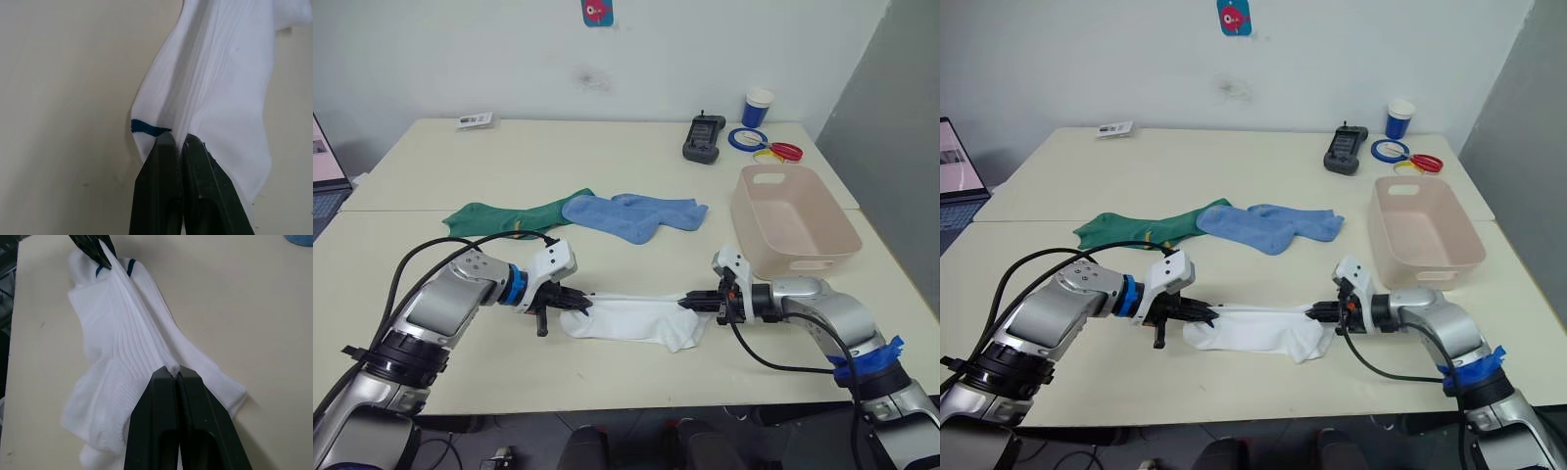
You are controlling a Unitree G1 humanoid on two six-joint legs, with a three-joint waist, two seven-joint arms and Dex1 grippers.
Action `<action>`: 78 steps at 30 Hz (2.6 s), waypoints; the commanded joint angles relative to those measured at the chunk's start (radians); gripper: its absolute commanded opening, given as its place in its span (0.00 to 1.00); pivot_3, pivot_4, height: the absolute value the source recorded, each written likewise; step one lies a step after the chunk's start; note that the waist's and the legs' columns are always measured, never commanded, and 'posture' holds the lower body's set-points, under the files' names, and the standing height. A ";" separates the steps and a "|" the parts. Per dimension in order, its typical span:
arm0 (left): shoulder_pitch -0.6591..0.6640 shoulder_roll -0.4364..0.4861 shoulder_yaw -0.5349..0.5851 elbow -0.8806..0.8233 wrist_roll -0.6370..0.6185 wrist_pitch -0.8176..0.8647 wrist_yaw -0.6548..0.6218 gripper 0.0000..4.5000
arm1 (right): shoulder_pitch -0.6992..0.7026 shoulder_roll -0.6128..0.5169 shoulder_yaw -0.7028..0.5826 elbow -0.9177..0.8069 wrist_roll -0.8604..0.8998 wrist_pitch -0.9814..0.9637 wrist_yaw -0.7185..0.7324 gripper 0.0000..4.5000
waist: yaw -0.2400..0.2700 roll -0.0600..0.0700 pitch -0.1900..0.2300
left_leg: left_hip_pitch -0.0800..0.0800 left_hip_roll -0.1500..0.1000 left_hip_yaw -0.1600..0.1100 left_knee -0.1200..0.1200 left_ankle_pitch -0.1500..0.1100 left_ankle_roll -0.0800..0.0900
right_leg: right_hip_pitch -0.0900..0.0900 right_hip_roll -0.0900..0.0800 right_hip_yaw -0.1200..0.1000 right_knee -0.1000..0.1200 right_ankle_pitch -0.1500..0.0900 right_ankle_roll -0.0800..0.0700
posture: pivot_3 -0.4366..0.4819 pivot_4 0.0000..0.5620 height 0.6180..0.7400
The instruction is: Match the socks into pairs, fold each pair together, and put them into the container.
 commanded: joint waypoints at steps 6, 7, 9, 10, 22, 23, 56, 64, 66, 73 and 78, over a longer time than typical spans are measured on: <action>-0.056 -0.021 -0.019 -0.010 0.040 0.004 -0.004 0.01 | -0.038 -0.004 0.000 0.044 -0.052 -0.069 0.056 0.00 | -0.001 0.000 0.000 | 0.000 0.000 0.000 0.000 0.000 0.000 | 0.000 0.000 0.000 0.000 0.000 0.000 | 0.48 0.27 1.00; -0.062 -0.019 -0.028 -0.005 0.048 -0.010 -0.015 0.01 | -0.039 -0.006 0.001 0.043 -0.052 -0.067 0.065 0.00 | -0.001 0.000 0.000 | 0.000 0.000 0.000 0.000 0.000 0.000 | 0.000 0.000 0.000 0.000 0.000 0.000 | 0.48 0.27 1.00; -0.071 -0.017 -0.048 0.005 0.066 -0.037 -0.037 0.01 | -0.036 -0.012 0.006 0.036 -0.052 -0.064 0.083 0.00 | 0.000 0.000 0.000 | 0.000 0.000 0.000 0.000 0.000 0.000 | 0.000 0.000 0.000 0.000 0.000 0.000 | 0.48 0.27 1.00; -0.072 -0.016 -0.055 0.009 0.072 -0.049 -0.046 0.01 | -0.034 -0.012 0.007 0.032 -0.053 -0.061 0.087 0.00 | 0.000 0.000 0.000 | 0.000 0.000 0.000 0.000 0.000 0.000 | 0.000 0.000 0.000 0.000 0.000 0.000 | 0.48 0.27 1.00; -0.096 -0.076 -0.032 0.094 0.112 -0.154 -0.024 0.41 | -0.010 -0.024 -0.058 0.000 -0.059 -0.059 0.075 0.46 | 0.000 0.000 0.000 | 0.000 0.000 0.000 0.000 0.000 0.000 | 0.000 0.000 0.000 0.000 0.000 0.000 | 0.48 0.27 1.00; -0.096 -0.074 -0.005 0.104 0.103 -0.157 -0.010 0.48 | -0.001 -0.037 -0.087 -0.018 -0.053 -0.054 0.063 0.54 | 0.000 0.000 0.000 | 0.000 0.000 0.000 0.000 0.000 0.000 | 0.000 0.000 0.000 0.000 0.000 0.000 | 0.48 0.27 1.00; 0.302 -0.043 0.201 -0.200 -0.021 -0.521 -0.026 0.75 | 0.258 -0.055 -0.158 -0.352 0.149 0.243 -0.122 0.52 | -0.001 0.000 0.000 | 0.001 0.001 0.000 0.000 0.000 0.000 | 0.001 -0.004 0.000 -0.001 0.000 0.000 | 0.48 0.27 1.00; 0.306 -0.037 0.208 -0.212 -0.041 -0.510 -0.024 0.75 | 0.242 -0.040 -0.167 -0.320 0.150 0.243 -0.130 0.01 | -0.001 0.000 0.000 | 0.001 0.000 0.000 0.000 0.000 0.000 | 0.001 -0.004 0.000 -0.001 0.000 0.000 | 0.48 0.27 1.00; 0.310 -0.036 0.210 -0.217 -0.046 -0.506 -0.023 0.75 | 0.234 -0.045 -0.170 -0.311 0.152 0.243 -0.124 0.01 | -0.001 0.000 0.000 | 0.001 0.000 0.000 0.000 0.000 0.000 | 0.001 -0.004 0.000 -0.001 0.000 0.000 | 0.48 0.27 1.00; 0.315 -0.026 0.209 -0.225 -0.052 -0.494 -0.029 0.75 | 0.166 -0.088 -0.148 -0.209 0.106 0.190 -0.075 0.01 | -0.001 0.000 0.000 | 0.001 0.000 0.000 0.000 0.000 0.000 | 0.001 -0.004 0.000 -0.001 0.000 0.000 | 0.48 0.27 1.00; 0.310 -0.026 0.205 -0.225 -0.051 -0.491 -0.030 0.75 | 0.146 -0.115 -0.108 -0.176 0.082 0.175 -0.033 0.01 | -0.001 0.000 0.000 | 0.001 0.001 0.000 0.000 0.000 0.000 | 0.001 -0.004 0.000 -0.001 0.000 0.000 | 0.48 0.27 1.00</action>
